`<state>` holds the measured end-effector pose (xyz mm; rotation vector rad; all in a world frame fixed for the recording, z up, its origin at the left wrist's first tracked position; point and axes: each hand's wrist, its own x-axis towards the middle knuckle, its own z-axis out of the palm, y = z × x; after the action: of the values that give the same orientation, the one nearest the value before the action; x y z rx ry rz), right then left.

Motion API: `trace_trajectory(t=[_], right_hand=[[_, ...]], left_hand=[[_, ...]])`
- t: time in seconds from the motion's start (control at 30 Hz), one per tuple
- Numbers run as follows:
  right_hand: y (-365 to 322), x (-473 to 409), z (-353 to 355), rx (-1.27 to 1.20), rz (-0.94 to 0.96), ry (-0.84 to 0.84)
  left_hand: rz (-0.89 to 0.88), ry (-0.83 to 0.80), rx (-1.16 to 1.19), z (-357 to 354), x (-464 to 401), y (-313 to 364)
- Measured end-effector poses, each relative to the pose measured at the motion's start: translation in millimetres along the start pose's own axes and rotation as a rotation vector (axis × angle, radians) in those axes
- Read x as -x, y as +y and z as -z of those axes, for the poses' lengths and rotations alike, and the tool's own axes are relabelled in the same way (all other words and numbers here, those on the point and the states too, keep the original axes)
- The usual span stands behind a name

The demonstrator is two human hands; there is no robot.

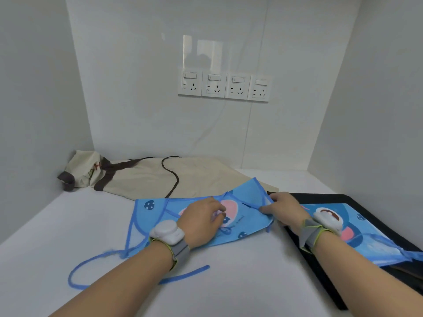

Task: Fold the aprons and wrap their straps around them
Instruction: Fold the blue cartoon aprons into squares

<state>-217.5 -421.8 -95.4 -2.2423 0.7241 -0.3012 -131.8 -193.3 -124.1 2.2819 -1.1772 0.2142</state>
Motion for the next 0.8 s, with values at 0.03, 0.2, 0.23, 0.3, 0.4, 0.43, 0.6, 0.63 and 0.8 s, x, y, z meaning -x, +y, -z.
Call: trace_trajectory(t=[0.03,0.2,0.23,0.3,0.4,0.43,0.6,0.63,0.8], right_hand=[[8.0,1.1,11.4,0.008,-0.007,0.019],[53.0,6.3,56.0,-0.026,-0.059,0.108],[61.2,8.1,62.3,-0.052,-0.071,0.131],[73.9,8.3,68.1,-0.118,-0.092,0.163],[85.2,6.1,69.6,-0.166,-0.101,0.193],[86.6,5.5,69.2,-0.176,-0.097,0.196],[67.0,-0.2,70.6,-0.156,-0.008,0.208],[56.3,1.6,72.7,-0.120,0.029,0.224],[-12.4,18.5,69.7,0.020,0.271,0.215]], left_hand=[[0.009,-0.027,-0.004,-2.6,-1.7,1.6],[0.025,-0.187,-0.047,-23.2,-6.0,22.6],[0.002,-0.202,-0.091,-28.3,-6.2,28.5],[-0.023,-0.231,-0.166,-37.3,-6.8,35.4],[0.012,-0.264,-0.208,-48.6,-5.0,38.5],[0.029,-0.268,-0.206,-51.0,-3.9,37.6],[0.056,-0.269,-0.191,-57.4,-2.9,32.4],[0.054,-0.265,-0.198,-58.3,-2.9,32.9],[0.050,-0.279,-0.202,-57.5,-3.7,35.4]])
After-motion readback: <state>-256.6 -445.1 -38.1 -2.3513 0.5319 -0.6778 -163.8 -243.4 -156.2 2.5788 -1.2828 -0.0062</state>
